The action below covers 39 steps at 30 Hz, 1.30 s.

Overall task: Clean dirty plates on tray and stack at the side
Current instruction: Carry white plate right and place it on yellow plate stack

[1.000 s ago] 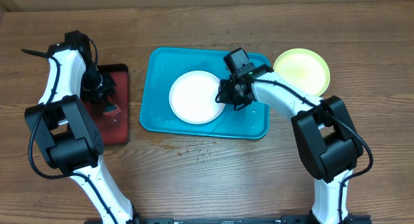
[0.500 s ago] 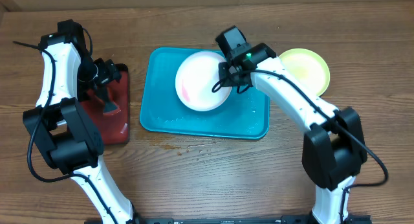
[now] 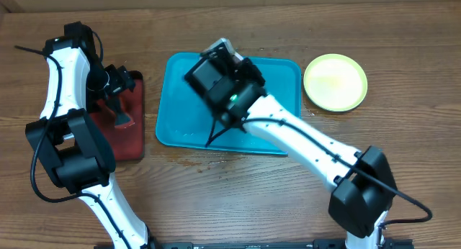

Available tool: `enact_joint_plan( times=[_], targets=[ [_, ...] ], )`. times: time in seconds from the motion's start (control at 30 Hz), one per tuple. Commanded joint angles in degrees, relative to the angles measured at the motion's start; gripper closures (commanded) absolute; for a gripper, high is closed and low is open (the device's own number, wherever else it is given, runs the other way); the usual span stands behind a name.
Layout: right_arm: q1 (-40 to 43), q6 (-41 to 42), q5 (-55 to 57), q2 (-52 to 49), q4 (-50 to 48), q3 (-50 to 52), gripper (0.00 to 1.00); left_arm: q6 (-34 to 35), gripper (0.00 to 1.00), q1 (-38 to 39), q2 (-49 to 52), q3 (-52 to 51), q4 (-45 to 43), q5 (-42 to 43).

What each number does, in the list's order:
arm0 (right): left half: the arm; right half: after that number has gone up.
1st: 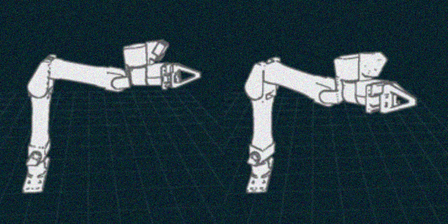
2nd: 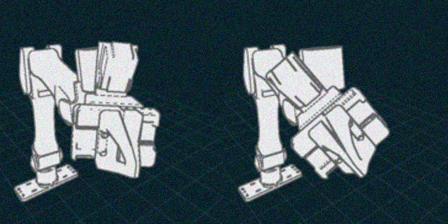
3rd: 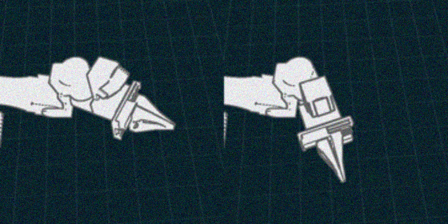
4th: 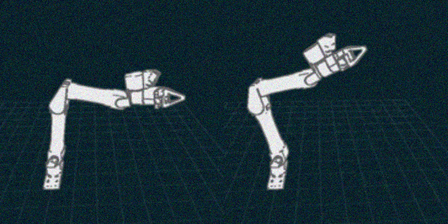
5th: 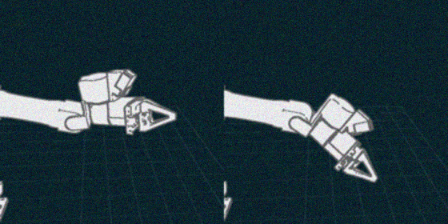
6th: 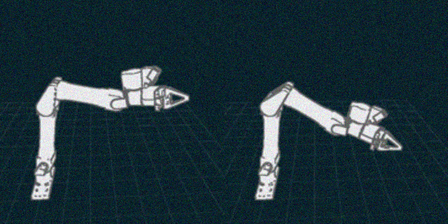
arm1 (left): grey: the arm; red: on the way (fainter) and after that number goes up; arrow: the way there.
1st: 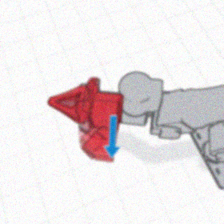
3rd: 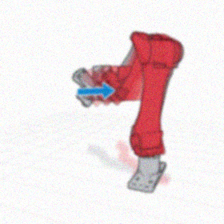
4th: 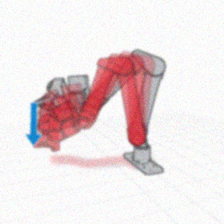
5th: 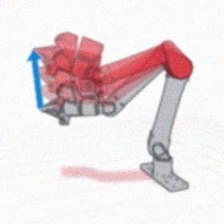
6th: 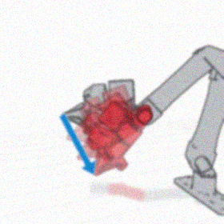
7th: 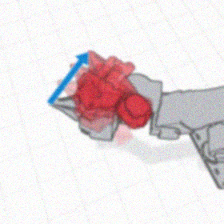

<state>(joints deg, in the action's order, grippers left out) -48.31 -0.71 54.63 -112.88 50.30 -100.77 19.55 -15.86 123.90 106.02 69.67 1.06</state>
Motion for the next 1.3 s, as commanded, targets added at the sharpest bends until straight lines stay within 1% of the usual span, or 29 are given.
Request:
enact_joint_plan(
  times=[0.0,0.13,0.27,0.4,0.47,0.5,0.57,0.67,0.73,0.83,0.87,1.0,1.1,1.17,1.27],
  targets=[
    [-2.45,-9.51,15.1,1.44,-2.78,-1.31,0.96,0.17,0.0,-0.09,-1.75,1.05,0.13,0.44],
    [-4.87,-18.88,17.18,1.44,-6.99,-1.31,0.96,0.17,0.0,-0.09,-1.75,1.05,0.13,0.44],
    [-6.43,-23.54,20.92,1.44,-10.43,-1.31,0.96,0.17,0.0,-0.09,-1.75,1.05,0.13,0.44],
    [-6.8,-24.63,23.34,1.44,-11.45,-1.31,0.96,0.17,0.0,-0.09,-1.75,1.05,0.13,0.44],
    [-6.75,-22.01,23.1,1.44,-11.43,-1.29,0.96,0.17,0.0,-0.09,-1.75,1.05,0.13,0.44],
    [-6.4,-18.58,21.86,1.44,-10.64,-1.29,0.96,0.17,0.0,-0.09,-1.75,1.05,0.13,0.44],
    [-5.38,-10.58,15.58,1.44,-6.75,-1.29,0.96,0.17,0.0,-0.09,-1.75,1.05,0.13,0.44],
    [-0.98,-0.17,-6.29,1.44,1.36,-1.2,0.96,0.17,0.0,-0.09,-1.75,1.05,0.13,0.44],
    [3.1,3.89,-16.15,1.44,4.28,-1.2,0.96,0.17,0.0,-0.09,-1.75,1.05,0.13,0.44],
    [10.88,11.98,-25.49,1.79,6.34,-1.2,0.96,0.17,0.0,-0.09,-1.75,1.05,0.13,0.44],
    [14.12,13.03,-29.99,1.79,6.69,-1.2,0.96,0.17,0.0,-0.09,-1.75,1.05,0.13,0.44],
    [27.91,12.98,-48.35,1.77,8.37,-1.2,0.96,0.17,0.0,-0.09,-1.75,1.05,0.13,0.44],
    [37.94,12.94,-59.8,1.68,10.21,-1.2,0.96,0.17,0.0,-0.09,-1.75,1.05,0.13,0.44],
    [44.5,12.92,-64.52,1.57,12.37,-1.18,0.96,0.17,0.0,-0.09,-1.75,1.05,0.13,0.44],
    [52.63,12.68,-65.85,1.55,16.37,-1.03,0.96,0.17,0.0,-0.09,-1.75,1.05,0.13,0.44]
  ],
)
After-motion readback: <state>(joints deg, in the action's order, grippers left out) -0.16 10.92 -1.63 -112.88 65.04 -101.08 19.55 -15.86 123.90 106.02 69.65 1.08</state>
